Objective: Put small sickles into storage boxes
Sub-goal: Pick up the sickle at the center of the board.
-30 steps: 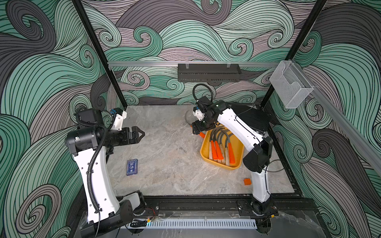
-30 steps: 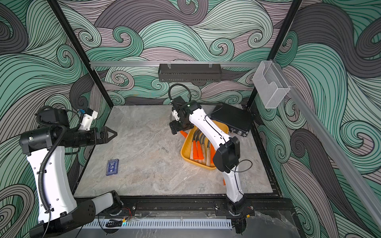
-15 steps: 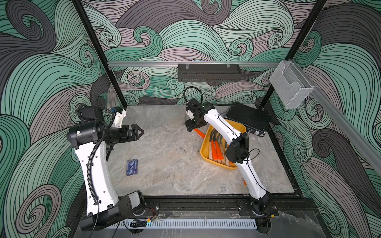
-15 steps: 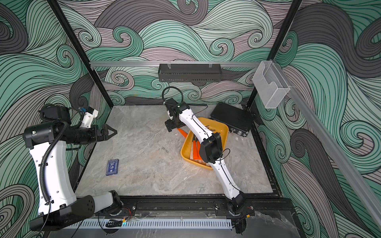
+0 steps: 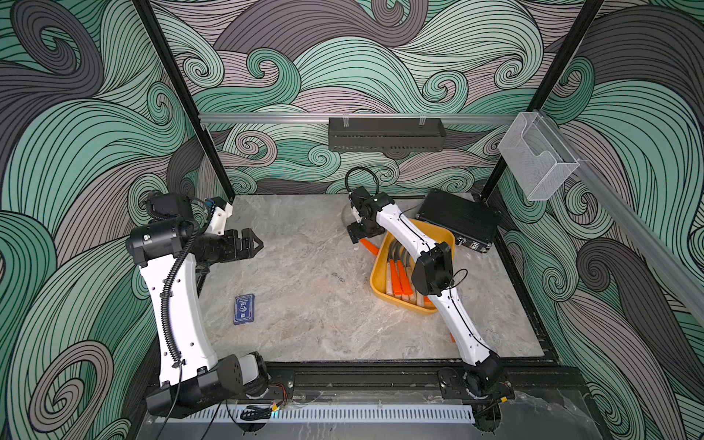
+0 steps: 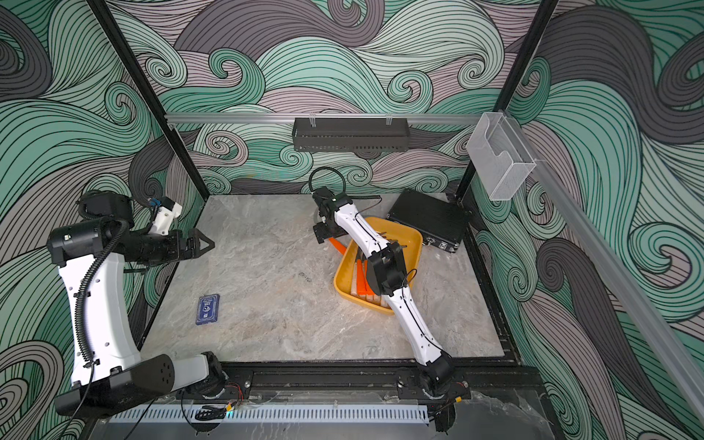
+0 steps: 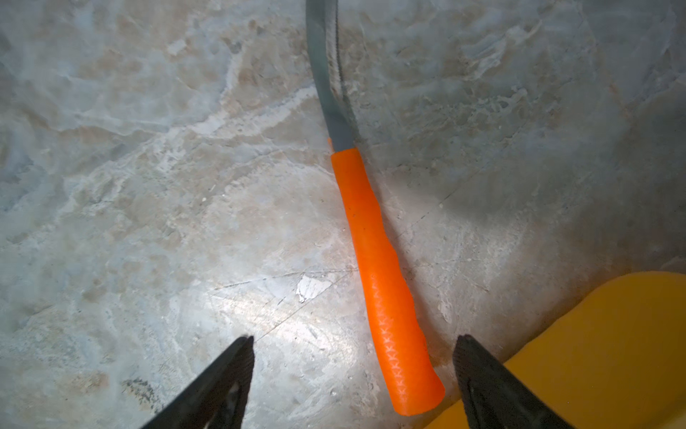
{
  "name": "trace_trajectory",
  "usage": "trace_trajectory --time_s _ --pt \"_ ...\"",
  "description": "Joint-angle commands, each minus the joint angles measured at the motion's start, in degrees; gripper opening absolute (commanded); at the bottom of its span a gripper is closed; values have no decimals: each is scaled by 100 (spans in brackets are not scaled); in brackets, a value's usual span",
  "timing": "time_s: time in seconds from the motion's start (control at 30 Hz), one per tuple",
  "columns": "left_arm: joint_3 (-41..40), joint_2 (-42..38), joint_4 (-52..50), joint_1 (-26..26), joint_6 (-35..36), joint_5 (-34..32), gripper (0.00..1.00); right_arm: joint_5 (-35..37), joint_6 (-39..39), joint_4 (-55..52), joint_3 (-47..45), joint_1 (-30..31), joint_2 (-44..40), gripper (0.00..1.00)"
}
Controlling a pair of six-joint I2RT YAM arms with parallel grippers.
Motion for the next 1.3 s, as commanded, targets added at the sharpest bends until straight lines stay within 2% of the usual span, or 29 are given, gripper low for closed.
trace_trajectory --time_s 0.0,0.47,1.0,1.27 --pt "41 32 -124 32 83 -63 99 -36 102 89 65 -85 101 86" --pt "-67 22 -119 31 153 -116 98 -725 50 129 -160 -187 258 84" --pt "-109 57 -89 35 205 -151 98 -653 -142 -112 -264 -27 386 84" --pt "-137 26 -107 38 205 -169 99 -722 -186 -246 -421 86 304 79"
